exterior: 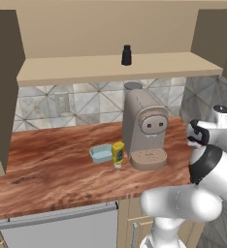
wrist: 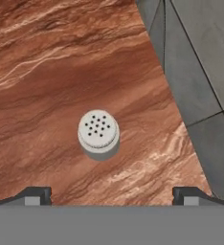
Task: There are various items on the counter. Only move the condiments/shakers into the cabinet.
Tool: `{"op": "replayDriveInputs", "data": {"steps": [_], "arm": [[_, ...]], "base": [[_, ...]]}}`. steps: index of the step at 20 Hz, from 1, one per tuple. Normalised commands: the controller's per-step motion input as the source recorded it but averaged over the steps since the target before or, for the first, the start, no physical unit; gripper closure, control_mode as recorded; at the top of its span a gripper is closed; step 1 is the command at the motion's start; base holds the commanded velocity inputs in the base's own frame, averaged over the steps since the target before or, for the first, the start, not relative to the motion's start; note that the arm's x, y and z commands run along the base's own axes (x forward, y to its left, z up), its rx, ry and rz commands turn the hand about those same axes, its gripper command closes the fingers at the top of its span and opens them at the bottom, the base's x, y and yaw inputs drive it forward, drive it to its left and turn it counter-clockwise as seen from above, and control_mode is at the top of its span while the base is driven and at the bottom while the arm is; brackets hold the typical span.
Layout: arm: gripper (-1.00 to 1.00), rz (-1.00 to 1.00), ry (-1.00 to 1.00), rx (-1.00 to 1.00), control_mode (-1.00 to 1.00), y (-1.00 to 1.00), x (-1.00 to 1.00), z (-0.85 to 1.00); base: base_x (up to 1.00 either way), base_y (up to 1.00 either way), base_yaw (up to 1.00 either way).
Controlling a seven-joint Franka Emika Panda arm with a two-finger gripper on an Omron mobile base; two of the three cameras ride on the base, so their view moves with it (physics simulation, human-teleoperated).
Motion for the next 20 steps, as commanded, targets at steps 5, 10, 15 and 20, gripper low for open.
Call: {"op": "replayDriveInputs", "data": {"steps": [5, 10, 15, 20], "arm": [[-1.0, 0.01, 0.0, 0.0, -1.0, 0.0, 0.28, -0.24], [-1.0, 0.01, 0.0, 0.0, -1.0, 0.0, 0.29, -0.21], [-1.0, 0.02, -0.01, 0.0, -1.0, -0.01, 0.18, -0.15], [-1.0, 0.02, -0.02, 0.0, -1.0, -0.03, 0.05, -0.14]], "base": [[0.0, 0.0, 0.0], [0.0, 0.0, 0.0], [0.0, 0.0, 0.0], [0.0, 0.0, 0.0]]}}
